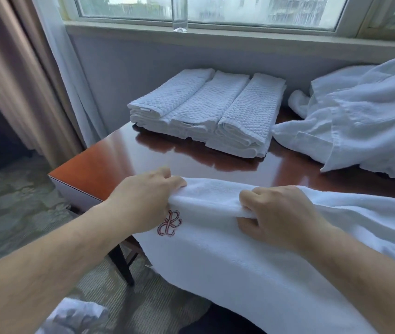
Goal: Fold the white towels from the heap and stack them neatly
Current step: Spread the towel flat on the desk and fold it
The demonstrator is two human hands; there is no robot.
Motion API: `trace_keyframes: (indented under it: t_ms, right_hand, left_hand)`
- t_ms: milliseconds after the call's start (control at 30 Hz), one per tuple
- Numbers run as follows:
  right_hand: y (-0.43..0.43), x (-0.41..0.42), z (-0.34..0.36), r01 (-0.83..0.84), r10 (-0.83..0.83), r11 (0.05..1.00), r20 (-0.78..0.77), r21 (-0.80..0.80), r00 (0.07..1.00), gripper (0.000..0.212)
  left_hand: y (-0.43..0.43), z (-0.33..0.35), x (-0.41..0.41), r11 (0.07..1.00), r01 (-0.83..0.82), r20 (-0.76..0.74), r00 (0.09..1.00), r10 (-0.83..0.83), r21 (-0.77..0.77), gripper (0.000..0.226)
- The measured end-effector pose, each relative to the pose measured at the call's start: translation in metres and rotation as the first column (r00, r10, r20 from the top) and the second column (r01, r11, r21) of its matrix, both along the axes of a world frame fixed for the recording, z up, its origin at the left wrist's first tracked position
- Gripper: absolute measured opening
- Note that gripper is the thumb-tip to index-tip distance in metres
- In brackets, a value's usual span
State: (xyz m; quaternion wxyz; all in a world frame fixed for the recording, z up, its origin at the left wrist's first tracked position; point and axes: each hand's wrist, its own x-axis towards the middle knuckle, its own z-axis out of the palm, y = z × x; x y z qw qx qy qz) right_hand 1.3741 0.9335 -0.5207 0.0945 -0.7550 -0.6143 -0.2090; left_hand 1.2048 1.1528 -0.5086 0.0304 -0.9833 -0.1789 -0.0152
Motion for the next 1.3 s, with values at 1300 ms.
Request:
trace_keyframes:
  t_ms: [1300]
  right_hand:
    - [-0.003,0.017,0.003,0.427,-0.441,0.893,-0.091,-0.138,0.893,0.017]
  left_hand:
    - [0.025,-0.024,0.040,0.942,0.204,0.104,0.978,-0.182,-0.265,0.078]
